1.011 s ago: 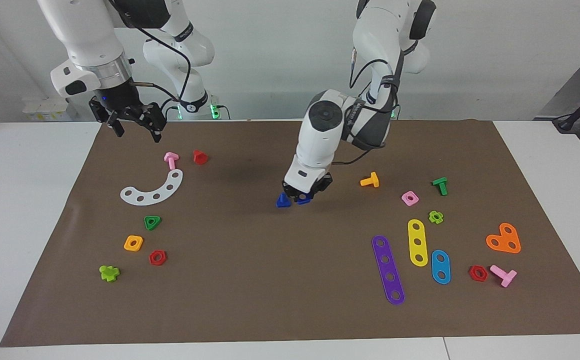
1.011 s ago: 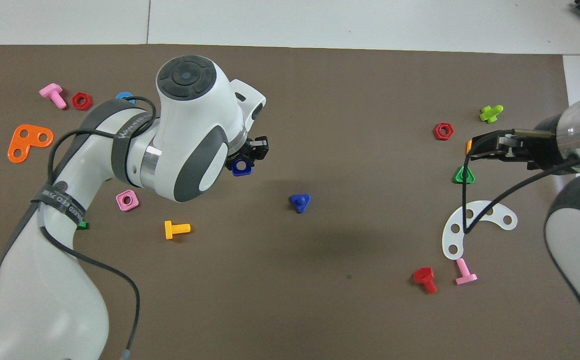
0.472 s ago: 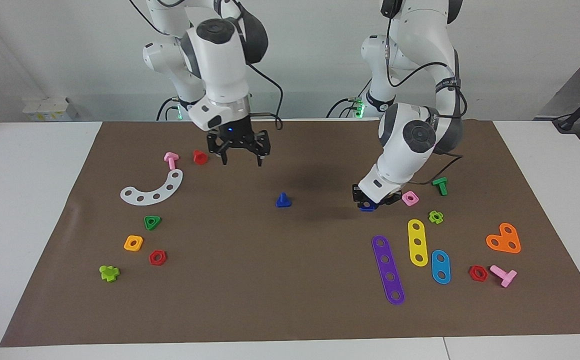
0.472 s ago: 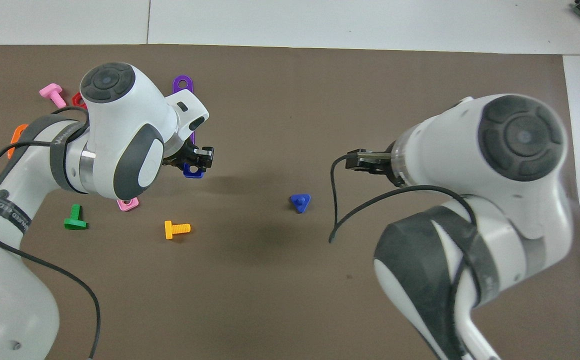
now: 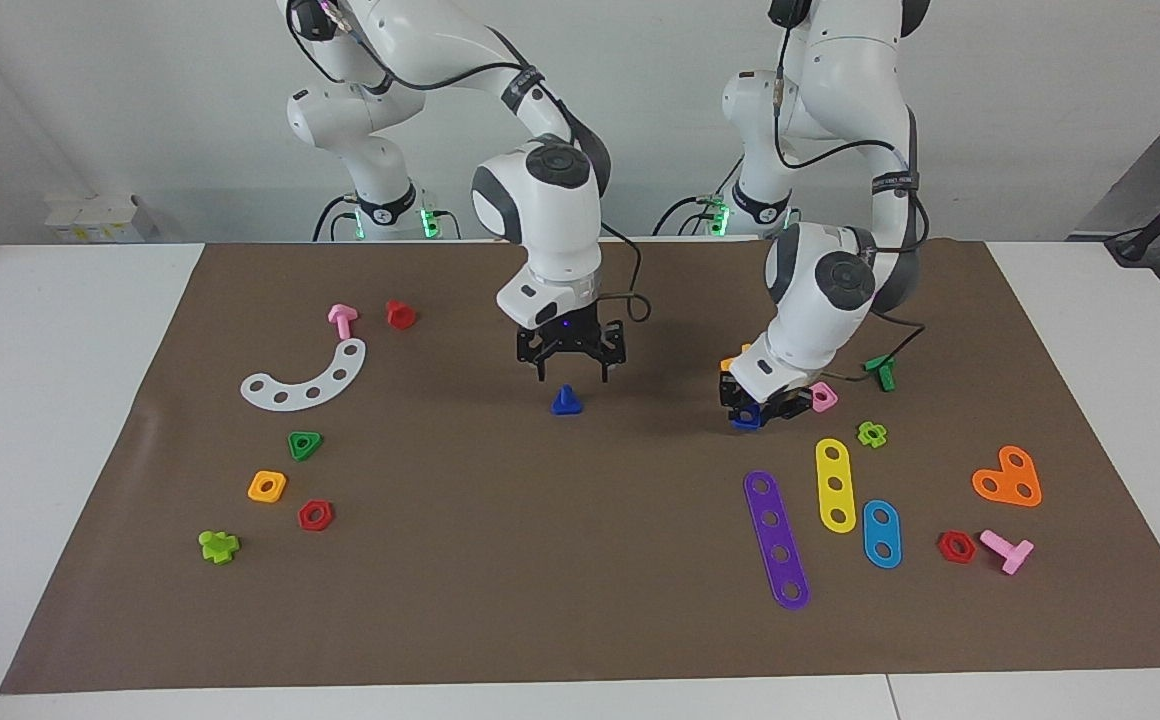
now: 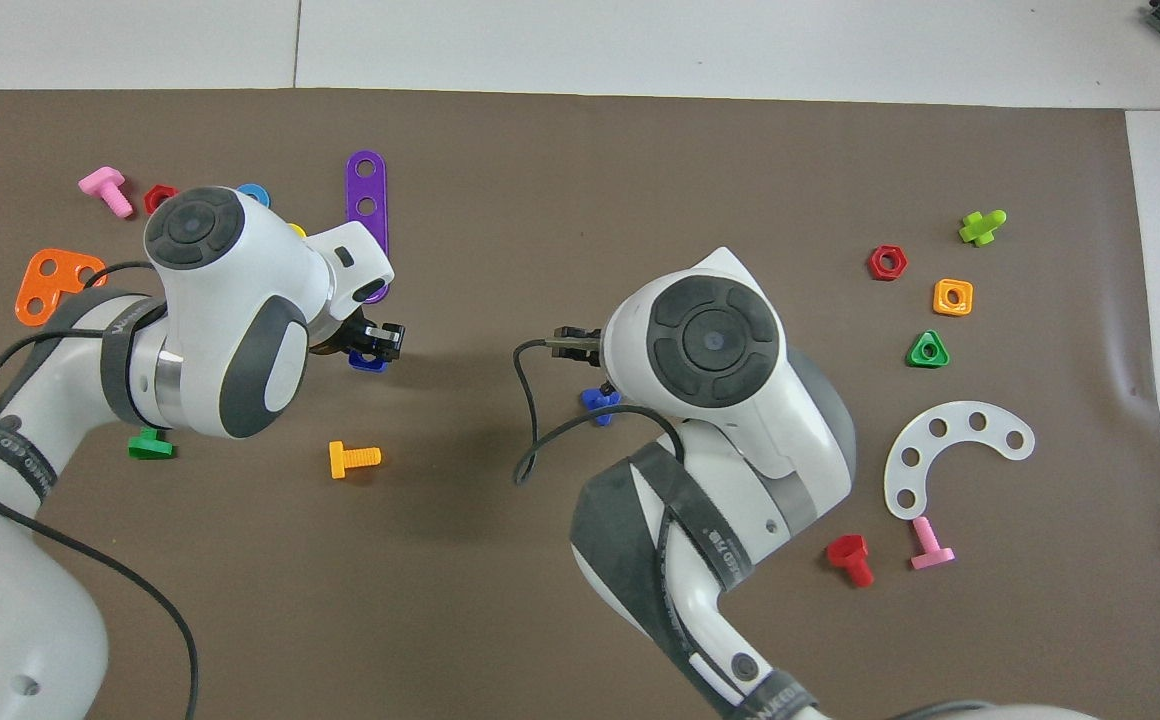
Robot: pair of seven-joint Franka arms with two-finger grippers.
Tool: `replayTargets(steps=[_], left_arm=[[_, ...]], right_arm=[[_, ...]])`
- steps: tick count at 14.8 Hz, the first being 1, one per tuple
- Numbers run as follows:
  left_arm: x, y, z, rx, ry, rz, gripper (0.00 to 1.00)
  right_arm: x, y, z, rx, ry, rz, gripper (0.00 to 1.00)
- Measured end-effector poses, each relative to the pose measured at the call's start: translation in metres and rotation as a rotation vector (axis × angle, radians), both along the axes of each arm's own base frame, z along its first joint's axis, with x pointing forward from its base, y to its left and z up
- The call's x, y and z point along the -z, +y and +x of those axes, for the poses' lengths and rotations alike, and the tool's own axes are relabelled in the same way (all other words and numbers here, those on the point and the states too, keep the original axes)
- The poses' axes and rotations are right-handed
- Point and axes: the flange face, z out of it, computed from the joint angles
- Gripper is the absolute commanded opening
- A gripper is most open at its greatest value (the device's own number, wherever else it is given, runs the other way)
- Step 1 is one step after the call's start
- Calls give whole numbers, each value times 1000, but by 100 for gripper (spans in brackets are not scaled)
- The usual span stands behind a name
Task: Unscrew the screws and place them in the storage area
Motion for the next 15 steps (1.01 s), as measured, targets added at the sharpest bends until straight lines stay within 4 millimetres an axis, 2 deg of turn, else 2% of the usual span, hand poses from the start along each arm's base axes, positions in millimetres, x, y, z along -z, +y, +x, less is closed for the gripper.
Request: replayTargets(steps=[1,2,3,4,7,9,11,13,15], left_arm=[[3,1,-2,12,0,0,45],[6,3,-3,26,-3,0,73],[8,7,-2,36,-5,0,88],[9,12,-1,42,-8,-1,95],[7,20,1,45,-13,-2,98],[5,20,1,46,-18,-4,98],[-2,25,4,41,-21,-2,97],[-16,44,9,42,-14,5,97],[-33,76,13,48,-10,3,96]], right_arm=[[12,2,1,-7,2,-11,96],[24,4,2,-14,4,-16,95],[37,7,2,-20,11,-23,92],[50,9,1,-23,20,-29,90],[71,7,-6,-26,50,-50,74],[83,2,-13,-27,73,-67,68],[87,-1,-16,-30,81,-75,60],[87,-1,-17,-30,81,-77,42],[87,-2,-18,-30,83,-78,17]])
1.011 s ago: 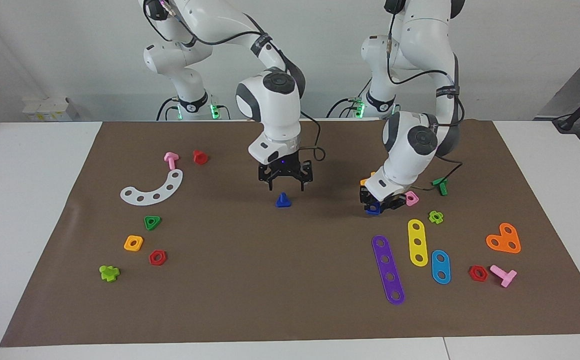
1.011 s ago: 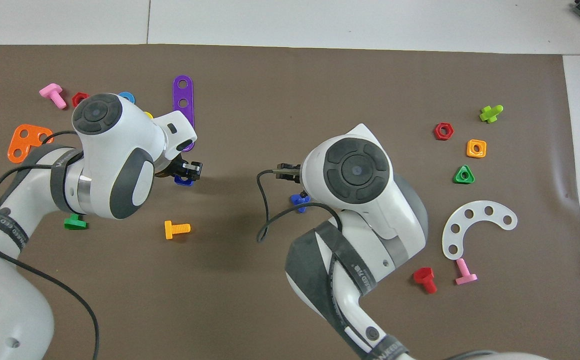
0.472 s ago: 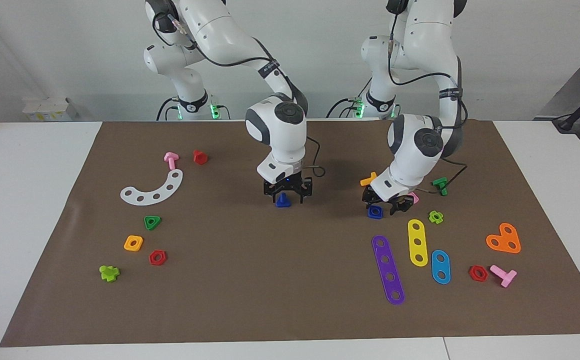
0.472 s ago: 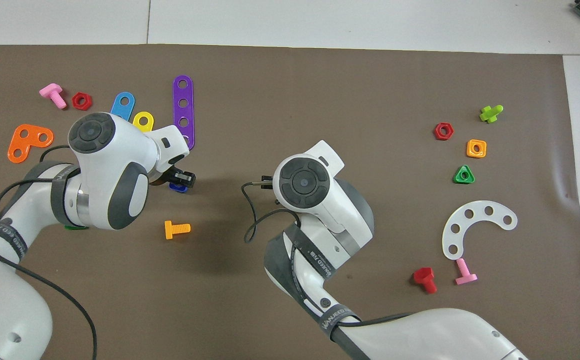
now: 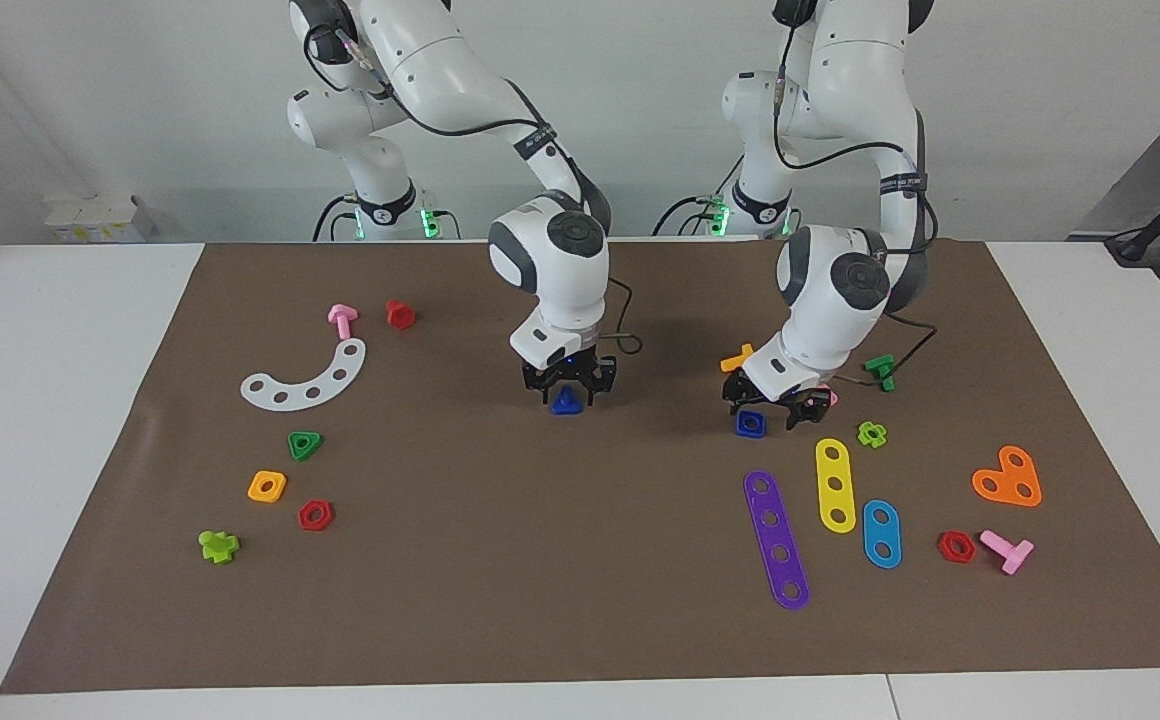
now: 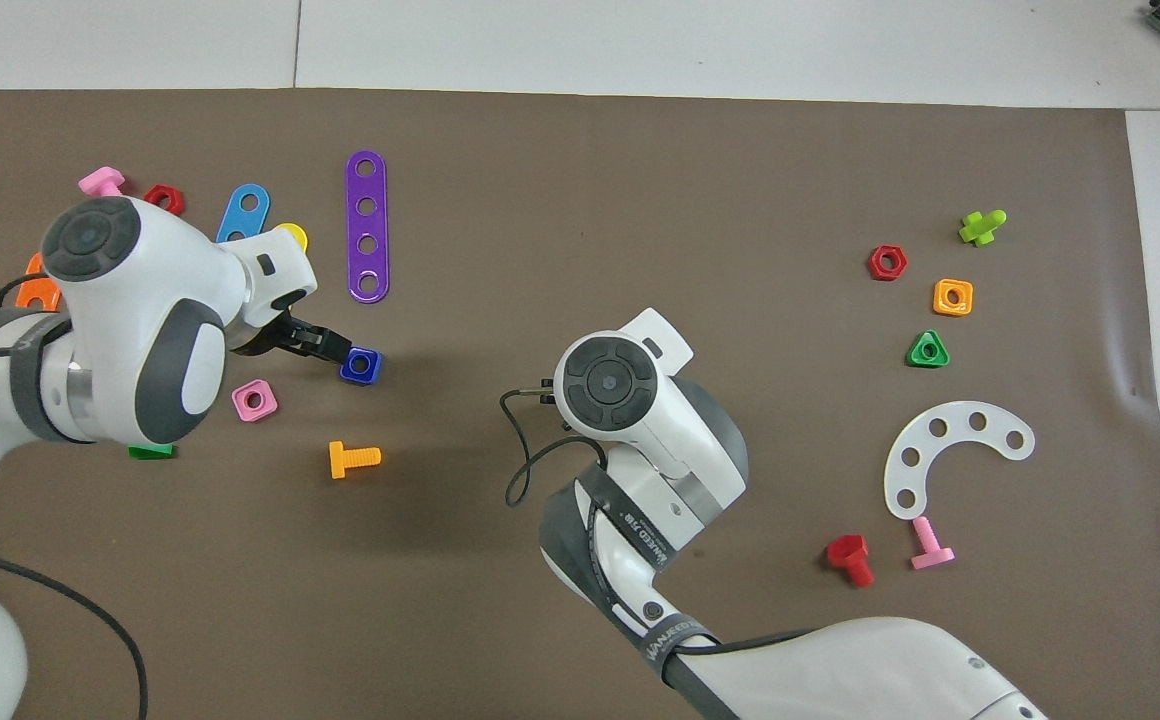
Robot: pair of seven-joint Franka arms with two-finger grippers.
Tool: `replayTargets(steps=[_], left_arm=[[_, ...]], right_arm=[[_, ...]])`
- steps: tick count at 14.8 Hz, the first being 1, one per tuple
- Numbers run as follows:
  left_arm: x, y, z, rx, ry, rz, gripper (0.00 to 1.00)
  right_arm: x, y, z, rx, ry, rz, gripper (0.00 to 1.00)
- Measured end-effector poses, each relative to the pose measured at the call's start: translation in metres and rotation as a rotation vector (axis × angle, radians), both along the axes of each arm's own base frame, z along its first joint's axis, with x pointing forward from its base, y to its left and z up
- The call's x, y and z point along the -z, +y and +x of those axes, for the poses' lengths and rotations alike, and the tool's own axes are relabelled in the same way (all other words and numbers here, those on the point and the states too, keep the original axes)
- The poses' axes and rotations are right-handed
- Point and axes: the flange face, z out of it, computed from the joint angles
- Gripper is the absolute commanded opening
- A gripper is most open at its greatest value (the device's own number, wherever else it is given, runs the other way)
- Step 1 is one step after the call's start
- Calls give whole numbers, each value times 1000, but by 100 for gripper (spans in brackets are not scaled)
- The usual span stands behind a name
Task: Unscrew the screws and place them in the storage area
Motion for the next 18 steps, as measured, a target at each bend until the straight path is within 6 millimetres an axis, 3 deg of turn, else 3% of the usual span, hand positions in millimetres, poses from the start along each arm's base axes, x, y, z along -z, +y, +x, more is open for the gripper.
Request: replayTargets(steps=[1,2,4,7,9,12,15,18], left_arm=[[-8,19,0,6,7,-2,96],[-15,38,-1,10,15,-4,96],[-32,75,-5,-8,24,-9,96],[-65,109,-15,-55,15,-14,96],[-90,126,-23,-86,-5,-17,96],[-131,142,-40,-160,-36,-16,96],[-165,140,-56,-209,-43,67,96],[-202,124,-60,-245,-46,94,97]], right_arm=[[0,0,0,0,1,-1,3],[-1,-1,-1,0,0,-1,0],[-6,-3,0,1,-7,2,0],[-21,-22,13,16,-29,10,0],[-35,-57,34,48,-49,13,0],[-48,-136,71,66,-64,5,0],[-48,-206,92,80,-59,-10,0],[-41,-262,101,81,-37,-18,0]])
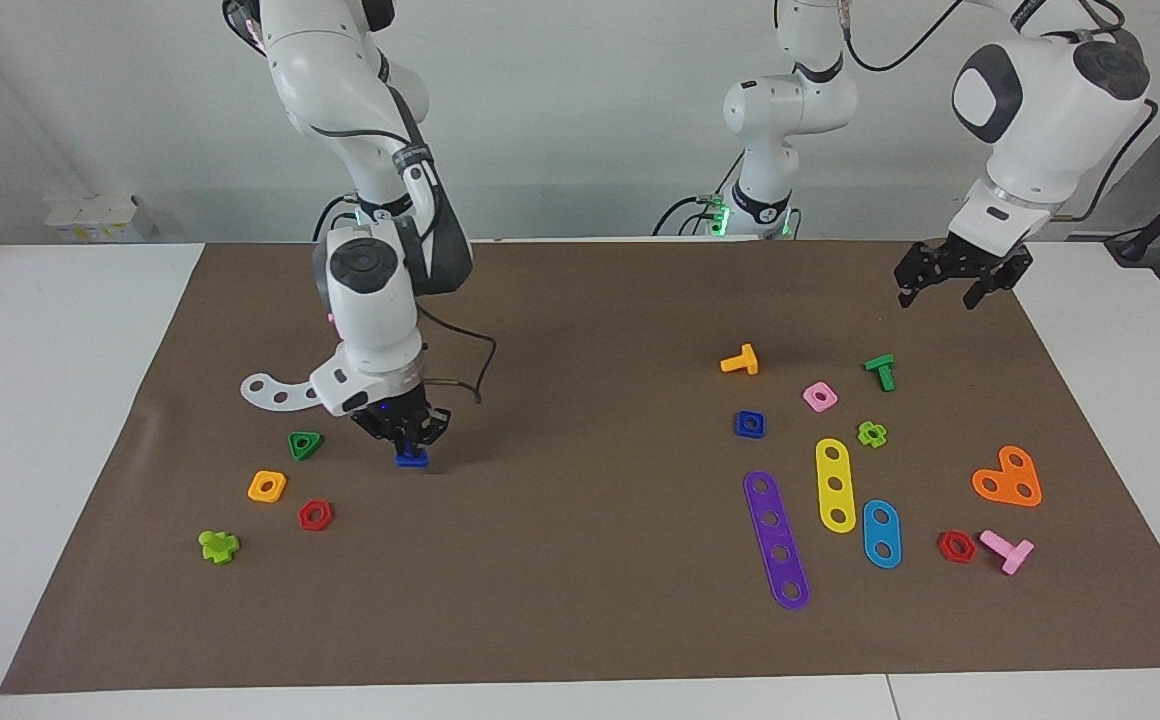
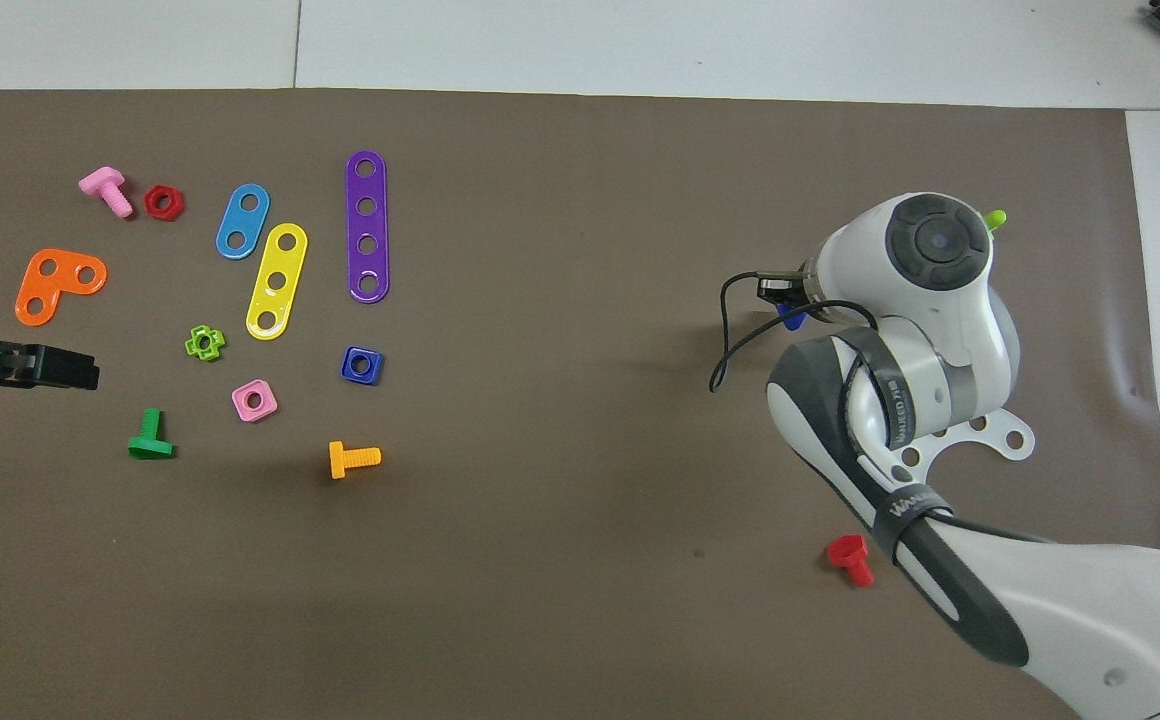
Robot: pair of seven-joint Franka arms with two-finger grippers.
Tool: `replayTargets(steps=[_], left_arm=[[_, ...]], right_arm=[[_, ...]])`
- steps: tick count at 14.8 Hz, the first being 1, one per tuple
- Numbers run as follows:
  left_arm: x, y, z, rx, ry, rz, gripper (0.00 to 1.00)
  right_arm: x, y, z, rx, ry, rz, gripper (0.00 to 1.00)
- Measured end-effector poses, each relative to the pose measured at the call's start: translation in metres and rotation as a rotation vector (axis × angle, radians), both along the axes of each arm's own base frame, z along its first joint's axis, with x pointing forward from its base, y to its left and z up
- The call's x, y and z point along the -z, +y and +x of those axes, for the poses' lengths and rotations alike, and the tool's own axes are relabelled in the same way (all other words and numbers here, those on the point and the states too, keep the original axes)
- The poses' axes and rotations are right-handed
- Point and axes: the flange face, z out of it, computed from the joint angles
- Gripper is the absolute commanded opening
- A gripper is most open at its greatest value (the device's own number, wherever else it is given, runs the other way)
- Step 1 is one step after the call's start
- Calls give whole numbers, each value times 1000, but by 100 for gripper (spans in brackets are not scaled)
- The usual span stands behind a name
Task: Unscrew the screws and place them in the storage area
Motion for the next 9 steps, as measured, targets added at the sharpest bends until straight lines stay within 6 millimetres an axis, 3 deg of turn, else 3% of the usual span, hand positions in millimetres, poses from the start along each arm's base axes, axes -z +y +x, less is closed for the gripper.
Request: replayTargets(steps=[4,6,7,9], left_arm=[[-38,-5,-1,-3,-13,2,98],[-44,-7,-2,-1,-10,3,97],[-44,-8,-3,1,-4,3,98],[-44,-10,-3,4,0,-1,97]], right_arm=[[13,-42,-2,-1,42,38,0],[21,-51,-6,4,60,50,0],[23,-51,-7,5,66,50,5],[27,-50,-10,3,74,50,63]])
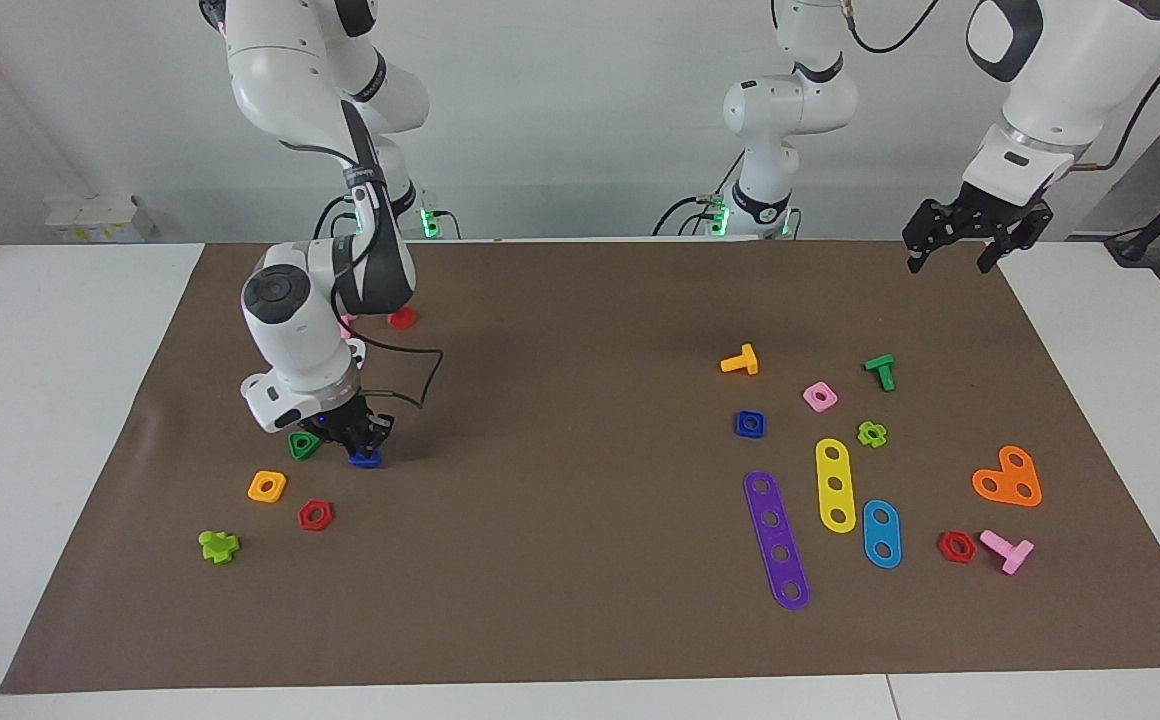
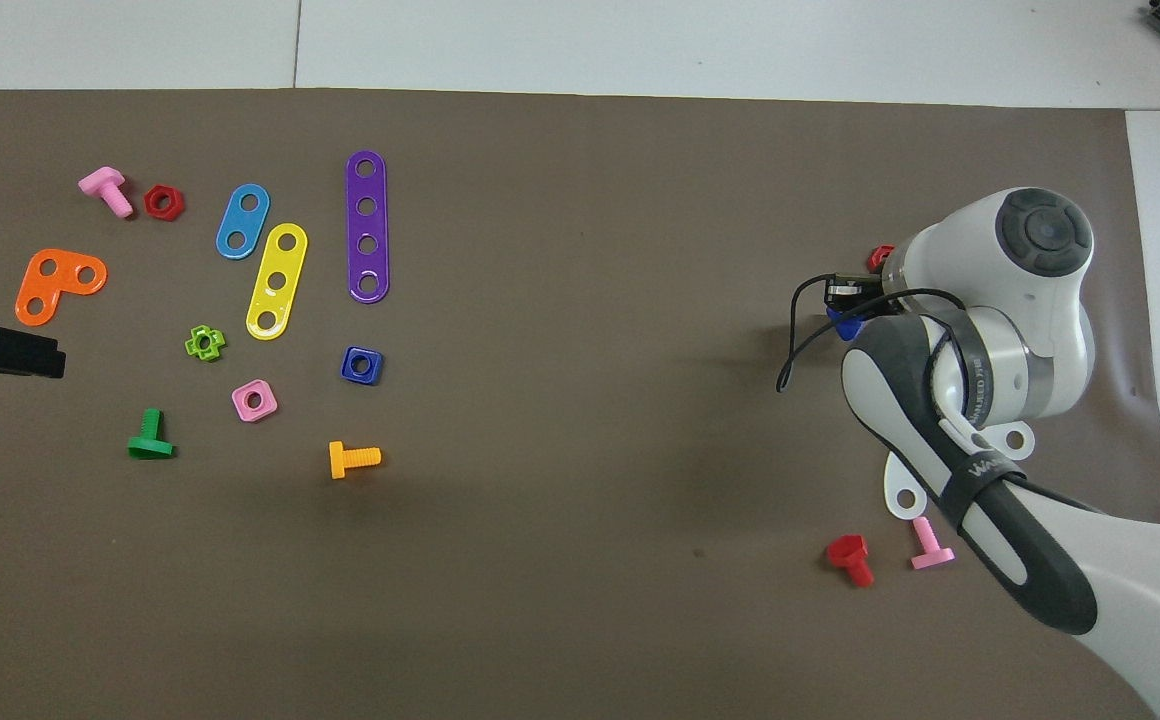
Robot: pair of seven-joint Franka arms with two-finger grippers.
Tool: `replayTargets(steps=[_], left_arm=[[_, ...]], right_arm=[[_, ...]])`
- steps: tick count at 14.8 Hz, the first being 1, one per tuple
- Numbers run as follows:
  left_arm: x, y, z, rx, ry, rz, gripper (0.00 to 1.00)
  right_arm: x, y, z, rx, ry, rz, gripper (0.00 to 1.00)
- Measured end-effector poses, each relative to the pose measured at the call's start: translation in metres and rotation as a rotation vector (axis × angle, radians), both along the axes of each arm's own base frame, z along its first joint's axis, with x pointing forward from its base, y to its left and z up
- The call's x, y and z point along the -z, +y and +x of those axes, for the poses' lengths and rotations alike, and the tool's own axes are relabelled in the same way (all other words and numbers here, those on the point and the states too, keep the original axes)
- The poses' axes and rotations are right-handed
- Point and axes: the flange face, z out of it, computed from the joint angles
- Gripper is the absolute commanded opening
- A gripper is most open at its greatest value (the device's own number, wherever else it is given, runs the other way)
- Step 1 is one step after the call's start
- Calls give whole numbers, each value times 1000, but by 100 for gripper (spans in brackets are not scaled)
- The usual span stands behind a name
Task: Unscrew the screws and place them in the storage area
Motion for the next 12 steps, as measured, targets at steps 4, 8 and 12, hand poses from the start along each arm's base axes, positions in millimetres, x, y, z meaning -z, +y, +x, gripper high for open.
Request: replayTargets(steps=[4,8,12], left_arm=[[0,-1,0,0,3,-5,97],[0,-1,0,1,4,-5,97],[1,-3,0,0,4,-22,96]], right_arm=[[0,0,-3,0,3,0,74],[-25,0,-1,0,-40,3,95],[-98,-2,-7,6,-138,10,96]])
